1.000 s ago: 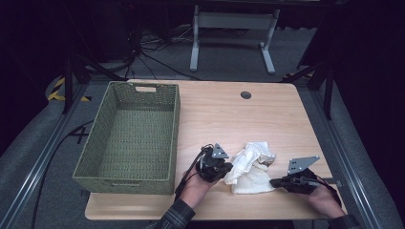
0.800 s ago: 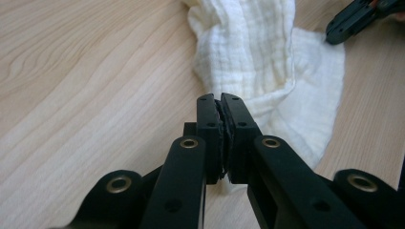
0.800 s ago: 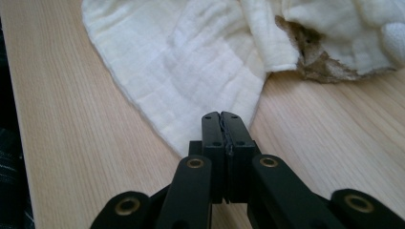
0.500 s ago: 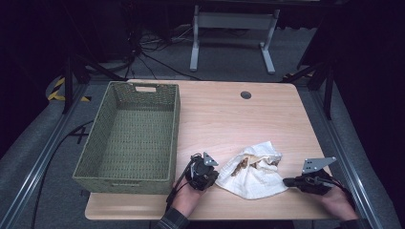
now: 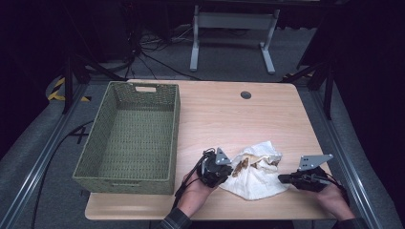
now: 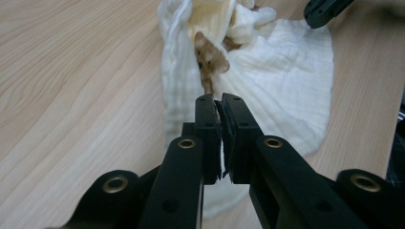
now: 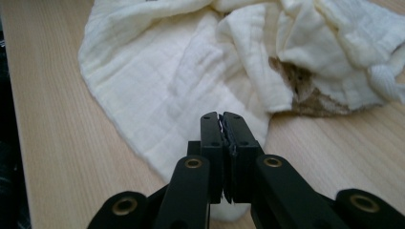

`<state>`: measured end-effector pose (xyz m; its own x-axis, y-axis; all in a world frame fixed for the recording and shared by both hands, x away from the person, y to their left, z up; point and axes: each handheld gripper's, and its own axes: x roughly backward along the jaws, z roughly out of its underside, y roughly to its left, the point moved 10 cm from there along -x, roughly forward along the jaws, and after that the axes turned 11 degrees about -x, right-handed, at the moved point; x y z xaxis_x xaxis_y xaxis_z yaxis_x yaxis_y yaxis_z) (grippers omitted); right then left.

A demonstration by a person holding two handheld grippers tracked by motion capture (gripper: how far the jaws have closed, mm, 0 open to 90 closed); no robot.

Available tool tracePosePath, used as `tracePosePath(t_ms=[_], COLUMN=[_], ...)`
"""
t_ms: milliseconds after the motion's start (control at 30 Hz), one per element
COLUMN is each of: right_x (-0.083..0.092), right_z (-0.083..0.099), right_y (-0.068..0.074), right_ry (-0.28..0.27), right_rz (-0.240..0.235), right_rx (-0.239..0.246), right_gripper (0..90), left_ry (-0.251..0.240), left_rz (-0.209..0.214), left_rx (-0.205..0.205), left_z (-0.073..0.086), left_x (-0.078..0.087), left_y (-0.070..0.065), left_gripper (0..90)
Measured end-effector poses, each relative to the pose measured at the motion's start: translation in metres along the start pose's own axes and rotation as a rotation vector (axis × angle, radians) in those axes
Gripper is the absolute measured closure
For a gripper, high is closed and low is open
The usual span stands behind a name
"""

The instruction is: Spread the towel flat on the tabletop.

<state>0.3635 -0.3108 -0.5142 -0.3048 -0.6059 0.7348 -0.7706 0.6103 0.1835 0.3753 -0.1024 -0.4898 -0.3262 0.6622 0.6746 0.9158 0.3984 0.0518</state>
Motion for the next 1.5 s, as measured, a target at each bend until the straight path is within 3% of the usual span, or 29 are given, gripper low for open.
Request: tracePosePath(t_ms=[100,267,300,333,533,900,1233,1500], right_x=[-0.005,-0.017,-0.020,-0.022,-0.025,-0.016,-0.002,0.004], right_z=[-0.008,-0.015,-0.016,-0.016,-0.013,-0.005,0.010,0.020], right_y=[-0.001,-0.007,-0.008,-0.009,-0.012,-0.018,-0.017,-0.009], right_ry=[-0.001,0.027,0.034,0.040,0.068,0.073,0.088,0.100], right_rz=[0.000,0.011,0.012,0.016,0.022,0.034,0.071,0.072], right_rx=[0.006,0.006,0.009,0.015,-0.002,-0.020,-0.041,-0.040], right_gripper=[89.3,89.5,89.6,89.6,89.7,89.9,89.9,89.9], left_ry=[0.019,0.061,0.095,0.099,0.157,0.194,0.217,0.215], left_rz=[0.008,0.015,-0.005,-0.015,-0.015,-0.044,-0.024,-0.025], left_rx=[-0.020,-0.018,-0.018,-0.017,0.025,0.046,0.068,0.069], left_z=[-0.006,-0.007,-0.003,-0.001,0.017,0.033,0.054,0.063], left_x=[-0.010,-0.028,-0.036,-0.040,-0.048,-0.031,-0.006,0.002], left_y=[0.004,0.009,0.014,0.018,0.030,0.034,0.019,0.012], left_gripper=[88.6,89.1,89.1,89.1,89.1,89.6,89.6,89.5])
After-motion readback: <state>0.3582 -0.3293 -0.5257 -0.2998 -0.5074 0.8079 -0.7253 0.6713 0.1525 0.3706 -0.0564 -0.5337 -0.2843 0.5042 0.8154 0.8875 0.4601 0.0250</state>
